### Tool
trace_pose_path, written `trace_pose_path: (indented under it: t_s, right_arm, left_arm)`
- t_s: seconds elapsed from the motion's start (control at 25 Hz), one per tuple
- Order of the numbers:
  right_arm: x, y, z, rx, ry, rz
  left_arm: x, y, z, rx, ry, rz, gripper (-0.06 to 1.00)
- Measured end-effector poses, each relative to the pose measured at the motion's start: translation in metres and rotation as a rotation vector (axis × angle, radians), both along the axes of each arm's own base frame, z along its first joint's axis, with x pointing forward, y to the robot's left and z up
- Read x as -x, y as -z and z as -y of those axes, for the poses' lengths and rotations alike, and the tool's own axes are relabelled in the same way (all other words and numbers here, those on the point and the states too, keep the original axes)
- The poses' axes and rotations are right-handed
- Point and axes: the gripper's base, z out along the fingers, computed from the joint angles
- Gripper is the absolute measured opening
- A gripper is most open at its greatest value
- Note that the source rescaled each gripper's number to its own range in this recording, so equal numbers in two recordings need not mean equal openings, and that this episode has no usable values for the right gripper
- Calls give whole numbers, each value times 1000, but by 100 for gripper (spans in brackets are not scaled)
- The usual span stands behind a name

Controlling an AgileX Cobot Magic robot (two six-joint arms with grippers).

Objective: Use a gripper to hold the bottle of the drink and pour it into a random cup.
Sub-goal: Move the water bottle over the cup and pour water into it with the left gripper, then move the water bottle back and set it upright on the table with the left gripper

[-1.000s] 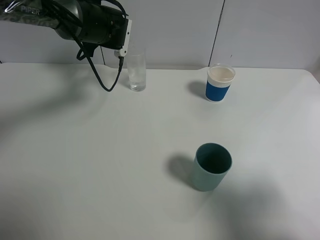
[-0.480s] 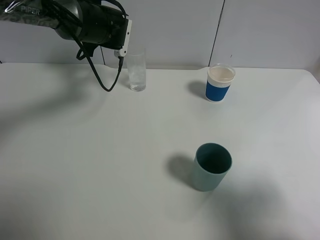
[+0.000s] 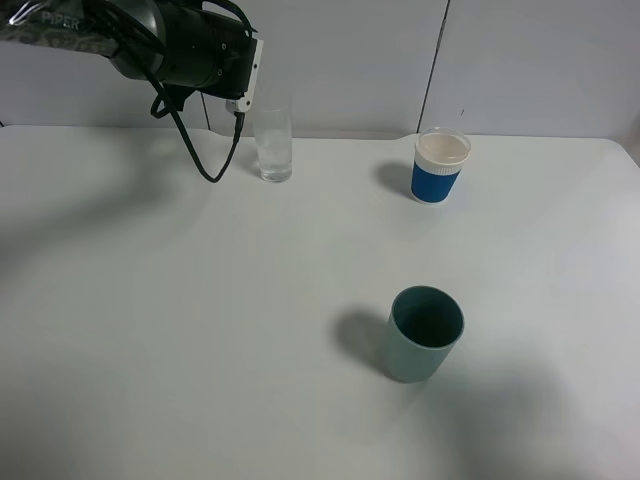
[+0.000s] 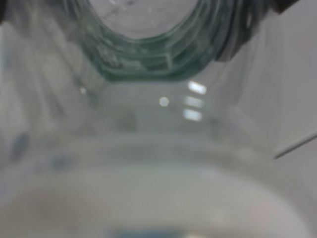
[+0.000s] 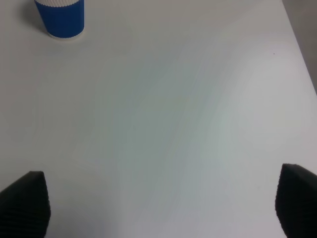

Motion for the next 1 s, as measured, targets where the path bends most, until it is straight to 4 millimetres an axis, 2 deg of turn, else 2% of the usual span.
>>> trace_pose_path:
  t_s: [1.0]
  right_arm:
    - [0,0,0,-1,0,0]
  left_arm:
    - [-1,-2,0,-71,19,-8,0]
